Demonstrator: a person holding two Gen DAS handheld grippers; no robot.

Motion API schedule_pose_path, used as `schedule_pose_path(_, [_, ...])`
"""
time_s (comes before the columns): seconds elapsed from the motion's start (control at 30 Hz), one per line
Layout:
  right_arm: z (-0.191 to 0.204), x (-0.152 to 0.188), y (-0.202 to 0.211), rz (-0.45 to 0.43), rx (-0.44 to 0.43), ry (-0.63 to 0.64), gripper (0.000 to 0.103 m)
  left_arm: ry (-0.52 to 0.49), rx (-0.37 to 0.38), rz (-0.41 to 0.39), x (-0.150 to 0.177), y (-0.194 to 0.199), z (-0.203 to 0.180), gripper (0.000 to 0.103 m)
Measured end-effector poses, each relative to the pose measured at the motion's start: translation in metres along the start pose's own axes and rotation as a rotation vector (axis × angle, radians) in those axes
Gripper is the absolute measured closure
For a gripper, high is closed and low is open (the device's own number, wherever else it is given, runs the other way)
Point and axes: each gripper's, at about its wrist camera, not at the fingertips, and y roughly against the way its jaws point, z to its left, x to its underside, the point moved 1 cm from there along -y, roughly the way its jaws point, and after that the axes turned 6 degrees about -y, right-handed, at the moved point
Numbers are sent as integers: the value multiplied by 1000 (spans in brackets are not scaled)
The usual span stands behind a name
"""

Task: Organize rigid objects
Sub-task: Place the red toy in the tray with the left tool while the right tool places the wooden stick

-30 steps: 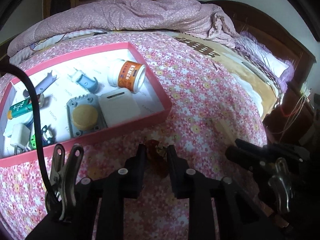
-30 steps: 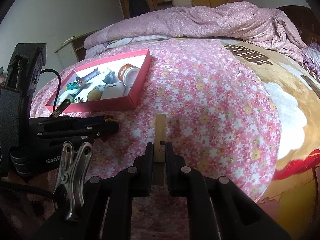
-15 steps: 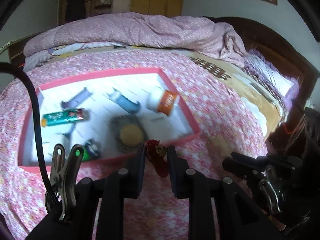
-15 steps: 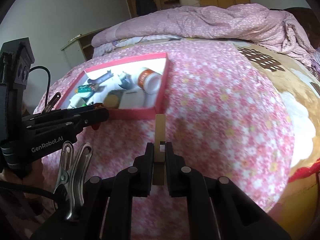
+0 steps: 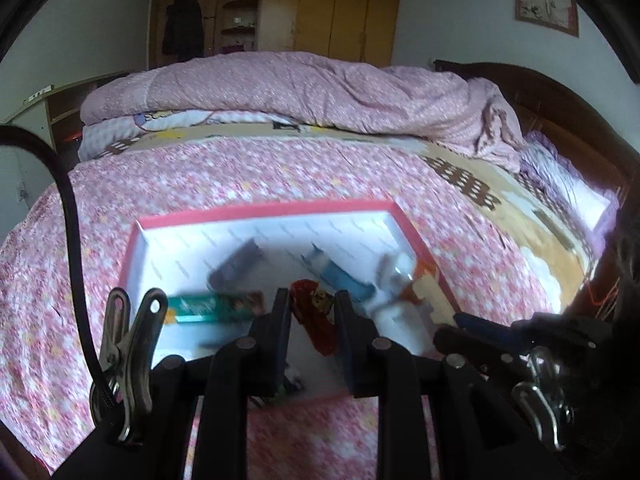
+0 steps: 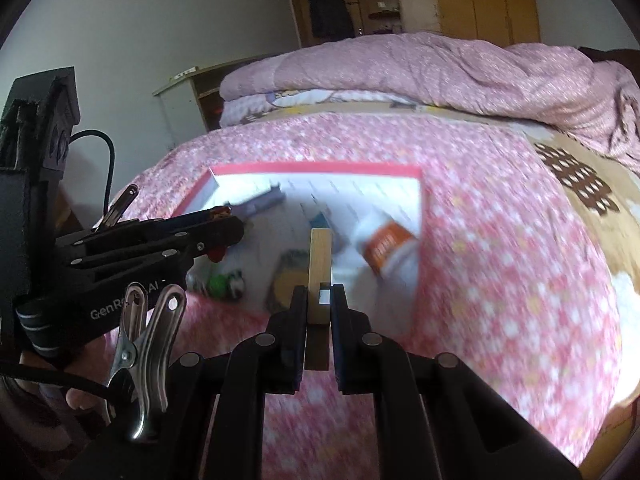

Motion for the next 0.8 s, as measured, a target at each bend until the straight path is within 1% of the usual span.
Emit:
schedule_pose_path(0.17, [8,-20,-20,9,-6,11,91,13,-27,0,-12,-13,18,81])
schedule_pose_path(0.33, [9,-34,-45,26,-4,0,91,34,-50,30,-20,-38,34,81])
schedule_pose_path(0.43, [9,-39,-57,36,1,-9,91,49,-48,48,-22,-50,42,81])
schedule_pose_path(0.57, [6,-43,-66,40,8,-22,91,48,-51,61,-22,-60,45,80])
schedule_pose_path(0.7, [4,-47,-71,35,11,-32,90,31,-86,63,-22,-63,42,80])
schedule_pose_path(0.73, [3,-48,-70,34,11,-35,89,28,-96,62,-22,-63,41,77])
schedule_pose_path(0.8, [3,-49,-70,24,16,-38,76,20,-113,65,-23,-63,41,60])
